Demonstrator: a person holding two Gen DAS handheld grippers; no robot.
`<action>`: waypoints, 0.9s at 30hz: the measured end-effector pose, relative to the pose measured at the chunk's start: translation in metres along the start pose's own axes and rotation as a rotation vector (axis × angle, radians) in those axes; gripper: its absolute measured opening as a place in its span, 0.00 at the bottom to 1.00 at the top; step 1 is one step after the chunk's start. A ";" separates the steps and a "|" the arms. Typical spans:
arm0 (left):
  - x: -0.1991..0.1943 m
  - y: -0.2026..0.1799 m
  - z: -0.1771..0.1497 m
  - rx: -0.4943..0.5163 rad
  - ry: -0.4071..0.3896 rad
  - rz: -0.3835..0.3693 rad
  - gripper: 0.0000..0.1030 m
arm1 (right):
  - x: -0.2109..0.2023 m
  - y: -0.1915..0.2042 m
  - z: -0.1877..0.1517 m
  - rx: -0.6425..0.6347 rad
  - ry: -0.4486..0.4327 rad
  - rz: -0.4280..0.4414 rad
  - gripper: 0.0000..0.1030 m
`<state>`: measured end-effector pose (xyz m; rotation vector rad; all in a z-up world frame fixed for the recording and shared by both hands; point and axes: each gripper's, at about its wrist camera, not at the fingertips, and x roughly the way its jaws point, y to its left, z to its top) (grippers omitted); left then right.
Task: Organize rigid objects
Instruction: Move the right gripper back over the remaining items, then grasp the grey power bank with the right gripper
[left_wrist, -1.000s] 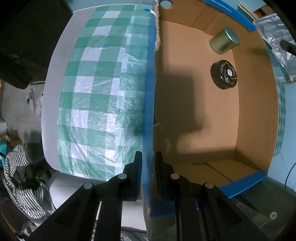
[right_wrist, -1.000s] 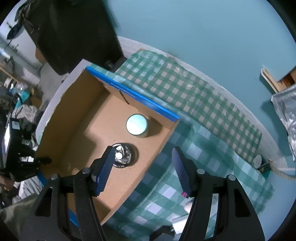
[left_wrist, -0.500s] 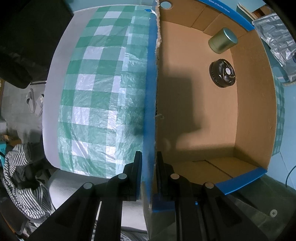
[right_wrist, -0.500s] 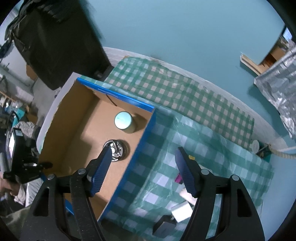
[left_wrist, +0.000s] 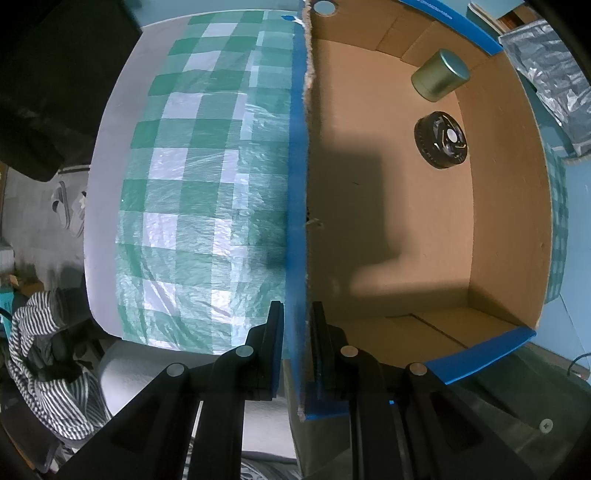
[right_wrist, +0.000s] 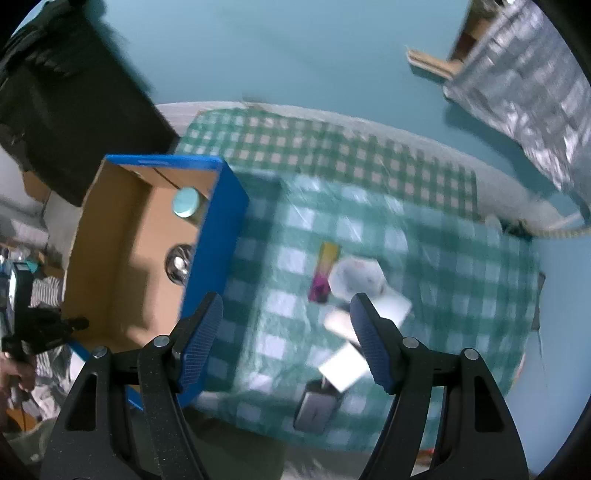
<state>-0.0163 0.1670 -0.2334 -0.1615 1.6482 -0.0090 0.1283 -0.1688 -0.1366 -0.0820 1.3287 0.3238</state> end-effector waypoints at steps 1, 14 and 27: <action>0.000 -0.001 0.000 0.003 0.000 0.000 0.13 | 0.001 -0.003 -0.004 0.011 0.005 -0.003 0.70; 0.003 -0.014 0.003 0.038 0.010 0.013 0.13 | 0.038 -0.032 -0.074 0.148 0.062 0.007 0.70; 0.004 -0.015 0.006 0.036 0.022 0.013 0.13 | 0.106 -0.044 -0.129 0.165 0.173 -0.041 0.70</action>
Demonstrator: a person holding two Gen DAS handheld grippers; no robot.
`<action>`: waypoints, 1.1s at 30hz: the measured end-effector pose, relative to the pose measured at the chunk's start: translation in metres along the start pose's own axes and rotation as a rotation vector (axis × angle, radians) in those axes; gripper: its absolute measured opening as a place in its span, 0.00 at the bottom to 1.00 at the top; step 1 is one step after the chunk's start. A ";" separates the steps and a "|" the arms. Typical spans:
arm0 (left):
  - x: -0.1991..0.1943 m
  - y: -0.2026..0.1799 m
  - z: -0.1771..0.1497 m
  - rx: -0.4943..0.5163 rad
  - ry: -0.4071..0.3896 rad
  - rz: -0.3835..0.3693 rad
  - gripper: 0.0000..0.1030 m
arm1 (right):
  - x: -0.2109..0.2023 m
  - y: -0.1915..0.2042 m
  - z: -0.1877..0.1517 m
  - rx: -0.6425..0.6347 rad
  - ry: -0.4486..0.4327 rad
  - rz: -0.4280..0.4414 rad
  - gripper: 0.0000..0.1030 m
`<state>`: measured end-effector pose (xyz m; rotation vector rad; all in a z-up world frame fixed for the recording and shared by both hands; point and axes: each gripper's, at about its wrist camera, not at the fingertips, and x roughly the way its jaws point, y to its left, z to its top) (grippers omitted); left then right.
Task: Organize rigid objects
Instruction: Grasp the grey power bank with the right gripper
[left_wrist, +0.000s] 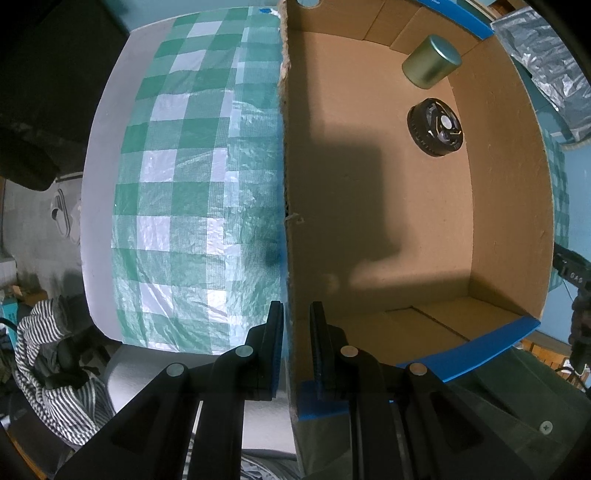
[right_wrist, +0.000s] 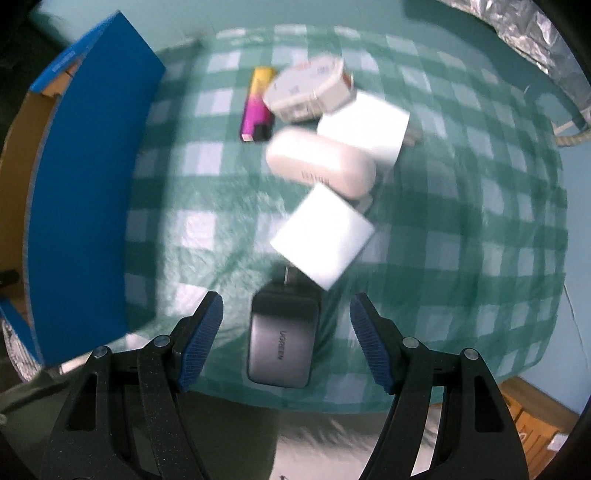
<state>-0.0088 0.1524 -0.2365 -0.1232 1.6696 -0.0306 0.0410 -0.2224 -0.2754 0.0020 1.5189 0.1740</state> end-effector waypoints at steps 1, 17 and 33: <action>0.000 0.001 0.001 0.000 0.002 0.001 0.13 | 0.004 -0.001 -0.002 0.003 0.007 -0.002 0.70; -0.003 -0.001 0.004 -0.001 -0.005 0.000 0.13 | 0.033 -0.002 -0.012 0.009 0.055 0.013 0.57; 0.000 -0.006 0.007 0.010 0.009 -0.004 0.13 | 0.037 0.009 -0.020 -0.001 0.065 -0.024 0.40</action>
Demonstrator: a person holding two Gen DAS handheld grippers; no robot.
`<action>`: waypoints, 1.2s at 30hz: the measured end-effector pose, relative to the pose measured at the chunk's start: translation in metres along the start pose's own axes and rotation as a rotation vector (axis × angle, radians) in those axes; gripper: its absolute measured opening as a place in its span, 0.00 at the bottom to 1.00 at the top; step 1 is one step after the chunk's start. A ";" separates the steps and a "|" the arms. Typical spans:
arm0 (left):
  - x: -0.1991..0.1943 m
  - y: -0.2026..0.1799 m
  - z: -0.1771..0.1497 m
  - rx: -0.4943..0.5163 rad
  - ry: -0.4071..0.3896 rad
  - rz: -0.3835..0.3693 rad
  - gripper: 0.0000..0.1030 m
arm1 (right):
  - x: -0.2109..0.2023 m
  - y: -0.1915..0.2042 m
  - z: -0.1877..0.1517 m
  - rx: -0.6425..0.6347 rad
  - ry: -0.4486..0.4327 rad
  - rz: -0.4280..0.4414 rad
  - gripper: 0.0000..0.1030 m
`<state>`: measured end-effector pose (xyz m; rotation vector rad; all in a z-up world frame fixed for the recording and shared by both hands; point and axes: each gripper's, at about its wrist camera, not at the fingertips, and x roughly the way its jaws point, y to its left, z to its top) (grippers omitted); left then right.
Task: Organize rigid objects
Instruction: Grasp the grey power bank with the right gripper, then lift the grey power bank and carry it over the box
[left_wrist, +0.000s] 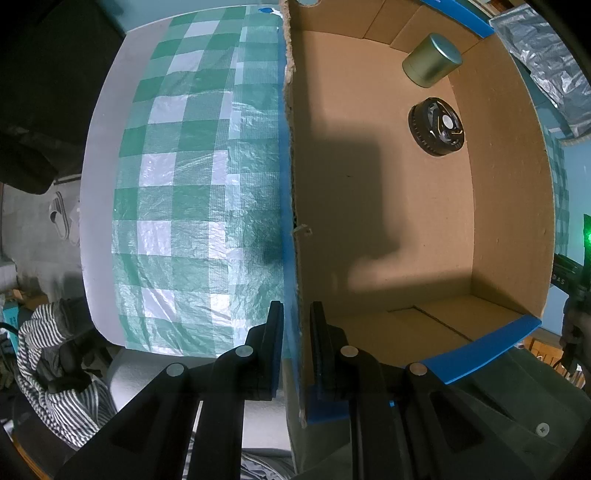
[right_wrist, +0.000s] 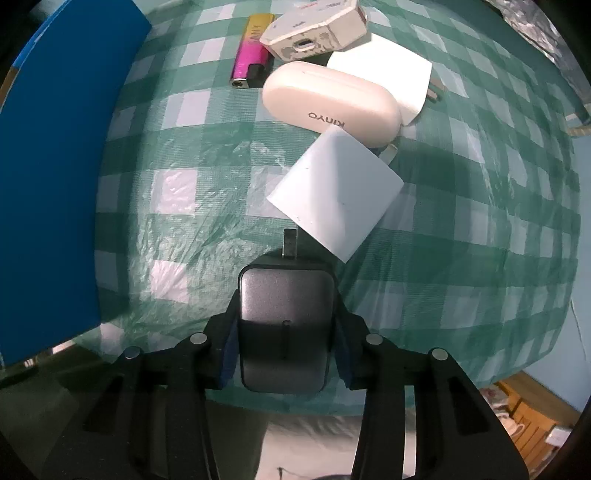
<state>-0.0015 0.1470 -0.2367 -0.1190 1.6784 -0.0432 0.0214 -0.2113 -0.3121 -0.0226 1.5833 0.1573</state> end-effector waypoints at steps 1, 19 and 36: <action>0.000 0.000 0.000 0.001 0.000 0.001 0.13 | -0.006 0.003 0.005 0.000 0.002 0.007 0.40; 0.000 0.006 0.001 -0.019 -0.001 -0.008 0.13 | -0.046 0.038 0.032 -0.116 -0.046 0.047 0.39; -0.001 0.010 -0.001 -0.042 -0.017 -0.012 0.13 | -0.103 0.067 0.066 -0.227 -0.112 0.064 0.39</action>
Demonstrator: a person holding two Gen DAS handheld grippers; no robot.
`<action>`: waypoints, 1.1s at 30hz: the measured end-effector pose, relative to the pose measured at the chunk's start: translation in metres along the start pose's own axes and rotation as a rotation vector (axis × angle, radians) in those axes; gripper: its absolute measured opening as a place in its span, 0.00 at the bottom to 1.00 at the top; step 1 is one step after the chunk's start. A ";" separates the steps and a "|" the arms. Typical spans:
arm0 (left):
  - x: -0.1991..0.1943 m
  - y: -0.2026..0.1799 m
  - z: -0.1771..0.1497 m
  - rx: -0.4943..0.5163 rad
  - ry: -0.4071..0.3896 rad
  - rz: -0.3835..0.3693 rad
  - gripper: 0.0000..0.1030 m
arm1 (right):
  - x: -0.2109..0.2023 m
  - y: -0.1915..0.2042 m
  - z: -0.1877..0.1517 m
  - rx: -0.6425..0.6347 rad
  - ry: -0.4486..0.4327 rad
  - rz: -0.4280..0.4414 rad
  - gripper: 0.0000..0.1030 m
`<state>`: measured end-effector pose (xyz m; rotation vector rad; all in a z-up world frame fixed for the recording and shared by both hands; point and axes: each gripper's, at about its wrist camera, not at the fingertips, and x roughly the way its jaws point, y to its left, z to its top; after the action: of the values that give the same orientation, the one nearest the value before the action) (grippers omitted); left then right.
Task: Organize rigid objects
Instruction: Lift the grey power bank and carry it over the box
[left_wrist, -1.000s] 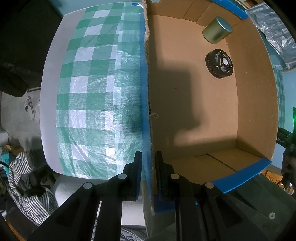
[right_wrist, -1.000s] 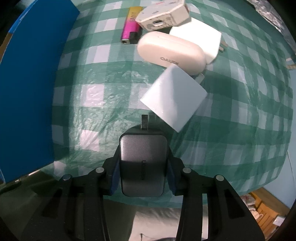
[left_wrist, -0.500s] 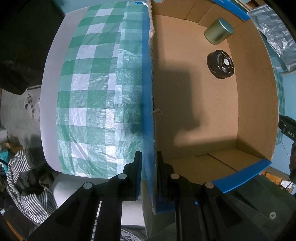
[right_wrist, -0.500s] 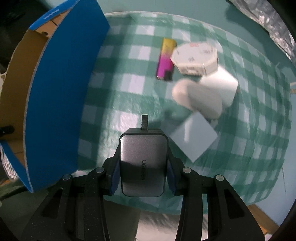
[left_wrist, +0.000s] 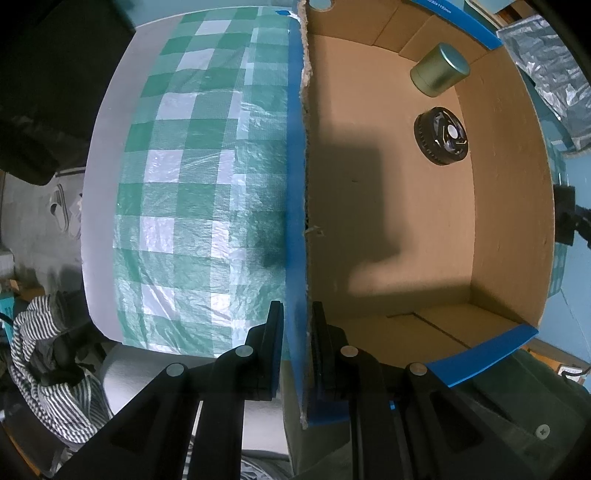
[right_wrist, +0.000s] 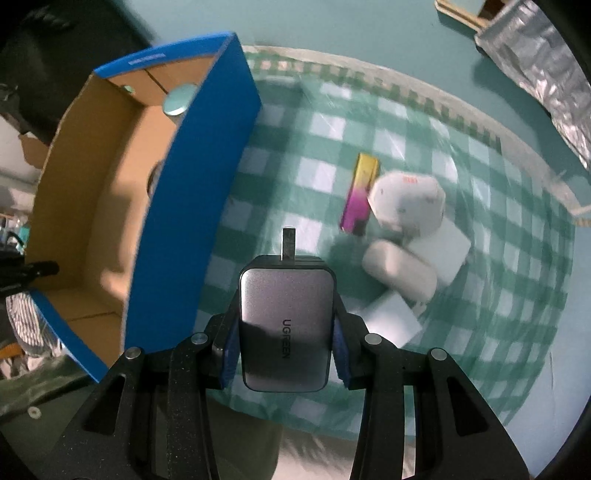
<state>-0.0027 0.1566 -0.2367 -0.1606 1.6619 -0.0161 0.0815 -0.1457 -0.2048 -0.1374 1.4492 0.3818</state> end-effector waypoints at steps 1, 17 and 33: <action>0.000 0.000 0.000 -0.002 0.000 0.000 0.13 | 0.002 0.000 0.005 -0.009 -0.003 -0.001 0.39; 0.002 -0.004 -0.001 -0.012 -0.005 0.002 0.13 | -0.030 0.030 0.058 -0.177 -0.067 0.006 0.39; 0.001 -0.003 -0.002 -0.005 -0.010 0.014 0.13 | -0.027 0.080 0.111 -0.368 -0.074 0.039 0.40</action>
<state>-0.0047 0.1533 -0.2372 -0.1524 1.6532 0.0000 0.1571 -0.0402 -0.1537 -0.3873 1.2993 0.6766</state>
